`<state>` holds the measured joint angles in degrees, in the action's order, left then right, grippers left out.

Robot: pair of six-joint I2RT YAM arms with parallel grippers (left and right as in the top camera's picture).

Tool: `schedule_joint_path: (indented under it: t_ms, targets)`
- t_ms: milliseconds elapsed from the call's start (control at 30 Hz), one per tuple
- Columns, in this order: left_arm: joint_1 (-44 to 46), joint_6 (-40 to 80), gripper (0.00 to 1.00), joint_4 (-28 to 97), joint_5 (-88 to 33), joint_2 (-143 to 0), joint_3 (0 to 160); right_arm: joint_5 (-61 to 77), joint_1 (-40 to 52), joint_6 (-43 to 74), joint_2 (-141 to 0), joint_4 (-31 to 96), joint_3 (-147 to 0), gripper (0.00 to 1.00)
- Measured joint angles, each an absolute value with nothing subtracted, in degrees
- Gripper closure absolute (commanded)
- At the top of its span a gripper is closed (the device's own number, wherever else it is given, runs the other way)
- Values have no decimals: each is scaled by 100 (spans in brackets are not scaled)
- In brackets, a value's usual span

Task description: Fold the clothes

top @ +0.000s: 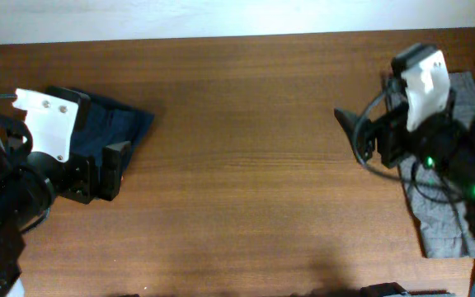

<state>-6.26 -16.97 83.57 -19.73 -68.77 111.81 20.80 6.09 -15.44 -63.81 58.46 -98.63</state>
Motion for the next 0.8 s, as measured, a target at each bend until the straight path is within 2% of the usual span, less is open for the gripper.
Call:
schedule_joint_path:
  t_ms: [267, 533, 800]
  targets:
    - [-622, -1697, 1, 8364, -1964, -6877, 11172, 1977, 609, -2121, -4281, 4237, -6838, 1]
    - [-622, -1695, 1, 8366, -1955, -6879, 11166, 1885, 609, -2217, -2298, 3804, -3553, 1]
    - [-622, -1697, 1, 8364, -1955, -6884, 11166, 1883, 609, -1833, -670, 3625, -1865, 1]
